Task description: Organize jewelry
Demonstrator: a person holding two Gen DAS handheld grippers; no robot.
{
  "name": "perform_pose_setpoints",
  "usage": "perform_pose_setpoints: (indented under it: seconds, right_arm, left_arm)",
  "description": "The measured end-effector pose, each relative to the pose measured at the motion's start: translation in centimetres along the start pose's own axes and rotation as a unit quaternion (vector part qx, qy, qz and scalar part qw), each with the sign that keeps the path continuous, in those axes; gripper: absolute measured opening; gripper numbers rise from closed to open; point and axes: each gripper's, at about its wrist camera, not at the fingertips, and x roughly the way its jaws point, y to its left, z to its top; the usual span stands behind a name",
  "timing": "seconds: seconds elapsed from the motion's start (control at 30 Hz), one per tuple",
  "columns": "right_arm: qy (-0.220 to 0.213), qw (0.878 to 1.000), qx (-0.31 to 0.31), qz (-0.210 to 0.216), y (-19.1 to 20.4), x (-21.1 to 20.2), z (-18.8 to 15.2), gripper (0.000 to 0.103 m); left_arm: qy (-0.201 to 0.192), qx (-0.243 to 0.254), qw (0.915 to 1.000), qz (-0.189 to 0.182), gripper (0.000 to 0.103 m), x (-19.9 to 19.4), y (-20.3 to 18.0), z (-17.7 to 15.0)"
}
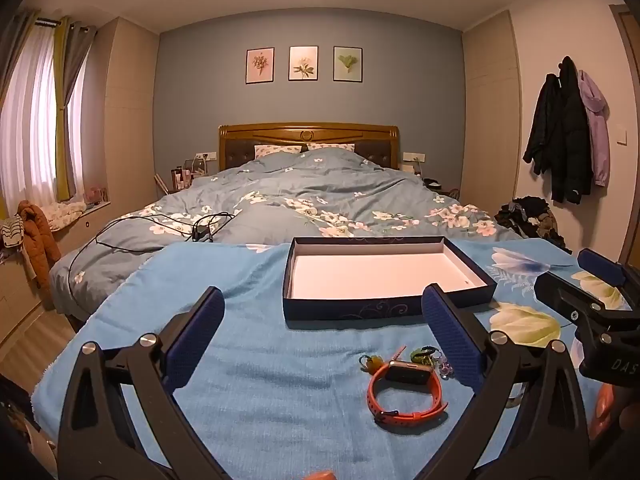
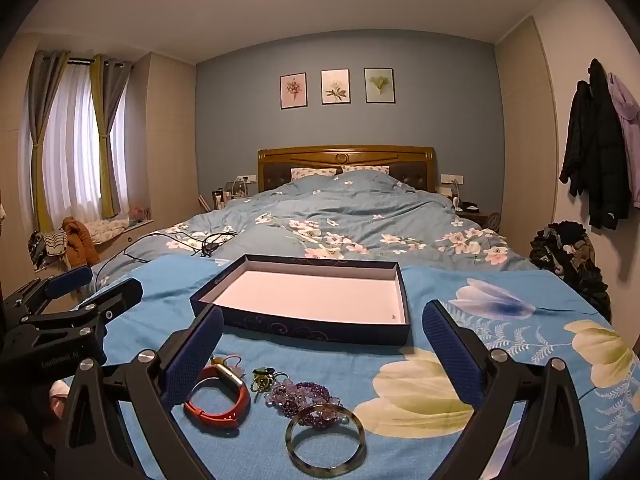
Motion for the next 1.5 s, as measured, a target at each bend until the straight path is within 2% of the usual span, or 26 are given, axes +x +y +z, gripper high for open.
perform_pose_setpoints:
  seconds: [0.3,0.4,1.5]
  right_arm:
    - [-0.011,1.000,0.001,0.004,-0.2,0.1,0.2,0.096]
    - [-0.004,1.000,-0.001,0.001,0.0,1.2,0.0,0.096]
    - [-0.007,1.000,0.002,0.011,0.4,1.3,0.4,0.096]
  left_arm:
    - [-0.007,0.001,1.0000,-0.001,0.097,0.1,0.0,0.0]
    - [-0.006,0.001,1.0000,-0.002,0.097,0.4,0.1,0.0]
    - [-0.009,0.000,1.0000,0.002,0.097,0.5,0.3,0.4]
